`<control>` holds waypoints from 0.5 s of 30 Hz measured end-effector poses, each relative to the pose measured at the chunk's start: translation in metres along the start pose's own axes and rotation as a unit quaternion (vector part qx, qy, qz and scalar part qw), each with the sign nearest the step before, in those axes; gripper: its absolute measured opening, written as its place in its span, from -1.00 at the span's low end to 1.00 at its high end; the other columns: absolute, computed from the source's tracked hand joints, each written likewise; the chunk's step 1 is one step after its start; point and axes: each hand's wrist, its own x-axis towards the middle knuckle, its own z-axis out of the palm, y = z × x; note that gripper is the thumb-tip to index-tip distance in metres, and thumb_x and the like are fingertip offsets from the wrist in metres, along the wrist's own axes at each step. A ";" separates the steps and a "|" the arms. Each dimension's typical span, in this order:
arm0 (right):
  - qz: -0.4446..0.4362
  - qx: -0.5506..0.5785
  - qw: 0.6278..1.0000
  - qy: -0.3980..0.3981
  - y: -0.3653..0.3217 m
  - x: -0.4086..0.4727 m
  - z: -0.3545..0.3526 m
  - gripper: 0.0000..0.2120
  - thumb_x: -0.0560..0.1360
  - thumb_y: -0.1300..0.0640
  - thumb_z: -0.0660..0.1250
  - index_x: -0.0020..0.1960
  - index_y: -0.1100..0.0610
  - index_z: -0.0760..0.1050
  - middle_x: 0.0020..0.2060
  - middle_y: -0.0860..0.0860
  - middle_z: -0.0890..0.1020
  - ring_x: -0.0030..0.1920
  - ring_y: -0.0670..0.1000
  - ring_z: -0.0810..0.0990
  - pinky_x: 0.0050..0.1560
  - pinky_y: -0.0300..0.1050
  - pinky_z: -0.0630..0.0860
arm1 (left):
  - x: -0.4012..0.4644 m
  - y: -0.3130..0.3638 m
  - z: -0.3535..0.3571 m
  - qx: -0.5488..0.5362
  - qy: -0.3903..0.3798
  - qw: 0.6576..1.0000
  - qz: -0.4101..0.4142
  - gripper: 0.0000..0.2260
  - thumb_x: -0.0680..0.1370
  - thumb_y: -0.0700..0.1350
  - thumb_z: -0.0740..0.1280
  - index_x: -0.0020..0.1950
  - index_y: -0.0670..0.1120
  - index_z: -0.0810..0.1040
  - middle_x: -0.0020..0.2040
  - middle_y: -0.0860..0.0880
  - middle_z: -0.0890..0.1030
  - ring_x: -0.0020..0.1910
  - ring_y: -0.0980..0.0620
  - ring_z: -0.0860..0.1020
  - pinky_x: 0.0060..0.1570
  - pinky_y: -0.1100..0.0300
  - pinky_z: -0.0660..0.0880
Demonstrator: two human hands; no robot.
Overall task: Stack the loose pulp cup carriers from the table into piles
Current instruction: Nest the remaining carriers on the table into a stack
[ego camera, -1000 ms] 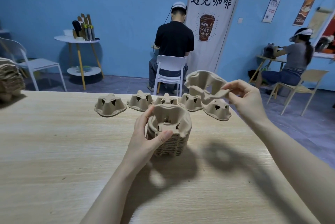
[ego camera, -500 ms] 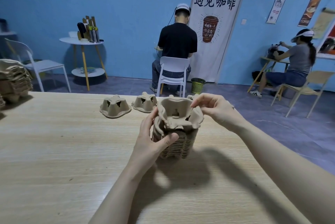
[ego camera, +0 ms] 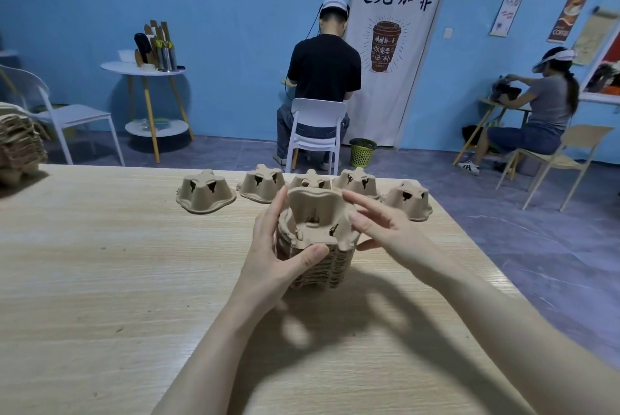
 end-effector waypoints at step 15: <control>0.150 -0.336 0.920 0.134 0.086 0.080 -0.121 -0.39 0.49 -0.09 0.38 0.49 -0.10 0.28 0.40 0.10 0.35 0.44 0.17 0.15 0.39 0.15 0.20 | -0.001 -0.001 -0.001 0.038 0.027 0.999 0.014 -0.29 0.24 0.25 0.51 0.34 0.47 0.34 0.36 0.26 0.44 0.36 0.26 0.41 0.36 -0.08 0.44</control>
